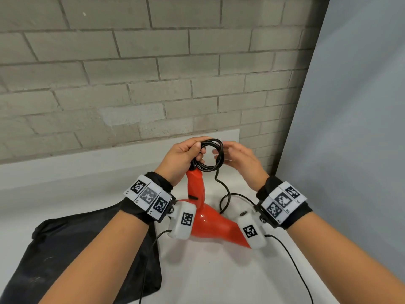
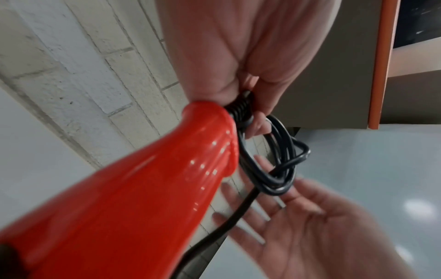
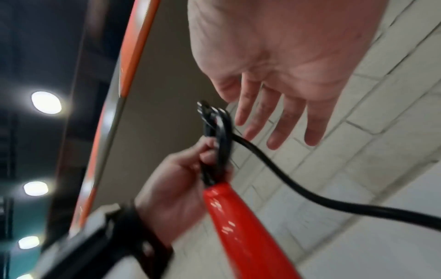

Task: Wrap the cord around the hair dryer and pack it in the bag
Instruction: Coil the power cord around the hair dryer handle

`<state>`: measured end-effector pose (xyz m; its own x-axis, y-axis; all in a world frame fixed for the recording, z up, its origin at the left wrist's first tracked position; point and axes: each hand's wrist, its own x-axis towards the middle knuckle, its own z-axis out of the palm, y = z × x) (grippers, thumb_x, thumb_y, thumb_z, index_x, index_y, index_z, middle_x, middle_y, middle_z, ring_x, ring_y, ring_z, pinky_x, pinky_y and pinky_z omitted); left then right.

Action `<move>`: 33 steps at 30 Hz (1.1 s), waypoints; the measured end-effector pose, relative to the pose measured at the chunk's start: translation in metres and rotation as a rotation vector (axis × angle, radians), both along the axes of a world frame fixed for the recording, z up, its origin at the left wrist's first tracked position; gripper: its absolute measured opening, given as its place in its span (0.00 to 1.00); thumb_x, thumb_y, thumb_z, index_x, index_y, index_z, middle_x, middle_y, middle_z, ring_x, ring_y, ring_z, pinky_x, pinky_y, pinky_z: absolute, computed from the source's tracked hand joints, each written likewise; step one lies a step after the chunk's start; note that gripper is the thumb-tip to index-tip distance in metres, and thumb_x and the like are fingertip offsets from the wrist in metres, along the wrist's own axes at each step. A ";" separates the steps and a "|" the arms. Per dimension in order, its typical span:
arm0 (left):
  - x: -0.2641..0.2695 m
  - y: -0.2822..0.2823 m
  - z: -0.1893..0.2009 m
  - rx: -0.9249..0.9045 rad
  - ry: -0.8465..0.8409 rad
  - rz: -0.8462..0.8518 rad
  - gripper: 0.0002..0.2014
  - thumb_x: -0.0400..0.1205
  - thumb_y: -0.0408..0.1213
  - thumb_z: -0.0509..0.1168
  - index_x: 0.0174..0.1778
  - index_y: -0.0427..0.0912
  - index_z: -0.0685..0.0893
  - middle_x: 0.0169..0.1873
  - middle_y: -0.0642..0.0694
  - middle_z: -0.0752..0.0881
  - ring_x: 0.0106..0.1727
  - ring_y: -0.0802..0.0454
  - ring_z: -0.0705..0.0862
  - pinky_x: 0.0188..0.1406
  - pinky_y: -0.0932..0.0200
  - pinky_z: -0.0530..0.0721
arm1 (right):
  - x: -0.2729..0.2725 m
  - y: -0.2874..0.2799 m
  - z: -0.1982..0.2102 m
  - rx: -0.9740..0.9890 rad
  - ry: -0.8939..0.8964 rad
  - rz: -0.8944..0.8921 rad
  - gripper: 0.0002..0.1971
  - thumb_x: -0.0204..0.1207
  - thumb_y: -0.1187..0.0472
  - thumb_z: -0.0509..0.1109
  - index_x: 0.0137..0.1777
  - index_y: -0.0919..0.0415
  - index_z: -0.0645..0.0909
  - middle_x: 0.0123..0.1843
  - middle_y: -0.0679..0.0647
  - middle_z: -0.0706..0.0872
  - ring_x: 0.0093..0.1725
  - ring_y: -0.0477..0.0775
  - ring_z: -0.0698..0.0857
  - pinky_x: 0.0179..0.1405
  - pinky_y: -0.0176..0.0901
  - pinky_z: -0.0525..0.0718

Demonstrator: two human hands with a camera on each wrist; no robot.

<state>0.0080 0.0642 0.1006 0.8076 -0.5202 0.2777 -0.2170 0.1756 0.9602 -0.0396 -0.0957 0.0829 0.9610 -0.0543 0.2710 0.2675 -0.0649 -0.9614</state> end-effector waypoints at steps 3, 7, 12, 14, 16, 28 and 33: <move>-0.001 -0.002 -0.001 -0.005 -0.024 0.023 0.16 0.84 0.28 0.51 0.53 0.48 0.82 0.31 0.52 0.78 0.27 0.63 0.74 0.39 0.67 0.80 | -0.006 0.006 0.009 0.072 -0.089 -0.012 0.09 0.82 0.63 0.57 0.45 0.56 0.78 0.45 0.54 0.83 0.41 0.48 0.87 0.48 0.39 0.85; 0.000 -0.003 -0.002 0.012 -0.056 0.032 0.14 0.84 0.28 0.52 0.56 0.48 0.79 0.34 0.49 0.78 0.29 0.63 0.74 0.41 0.67 0.79 | -0.008 0.013 0.013 0.087 -0.090 -0.010 0.10 0.79 0.72 0.60 0.39 0.58 0.72 0.43 0.52 0.81 0.32 0.43 0.87 0.39 0.46 0.84; 0.002 -0.002 -0.003 -0.003 -0.058 0.026 0.14 0.84 0.26 0.51 0.54 0.43 0.81 0.26 0.57 0.83 0.27 0.63 0.75 0.37 0.71 0.80 | -0.008 0.015 0.016 0.023 -0.101 -0.016 0.16 0.71 0.80 0.67 0.36 0.57 0.71 0.37 0.49 0.79 0.26 0.43 0.81 0.29 0.36 0.80; 0.001 -0.003 -0.002 0.002 -0.052 0.011 0.14 0.84 0.27 0.51 0.51 0.44 0.82 0.28 0.56 0.83 0.30 0.62 0.75 0.37 0.70 0.80 | -0.005 0.017 0.018 0.017 -0.082 0.002 0.18 0.69 0.81 0.68 0.37 0.57 0.68 0.38 0.50 0.79 0.26 0.43 0.83 0.27 0.34 0.81; -0.002 -0.005 -0.001 0.007 -0.051 -0.012 0.15 0.84 0.28 0.52 0.48 0.46 0.83 0.37 0.44 0.83 0.36 0.53 0.79 0.41 0.65 0.82 | -0.001 0.020 0.018 -0.010 -0.060 0.023 0.20 0.68 0.79 0.71 0.39 0.56 0.66 0.42 0.53 0.80 0.32 0.52 0.85 0.29 0.35 0.83; -0.005 -0.004 0.004 -0.010 0.091 0.001 0.07 0.76 0.43 0.65 0.43 0.43 0.80 0.36 0.44 0.82 0.37 0.55 0.82 0.39 0.63 0.82 | 0.002 0.027 0.019 -0.184 -0.042 0.006 0.14 0.70 0.74 0.71 0.36 0.59 0.70 0.34 0.54 0.78 0.28 0.38 0.79 0.29 0.27 0.76; -0.004 -0.002 0.005 0.014 0.051 -0.009 0.07 0.77 0.27 0.64 0.43 0.44 0.78 0.36 0.47 0.82 0.33 0.63 0.85 0.36 0.67 0.84 | 0.003 0.026 0.013 -0.288 -0.031 -0.031 0.07 0.70 0.70 0.73 0.41 0.67 0.76 0.36 0.60 0.80 0.37 0.55 0.80 0.42 0.49 0.82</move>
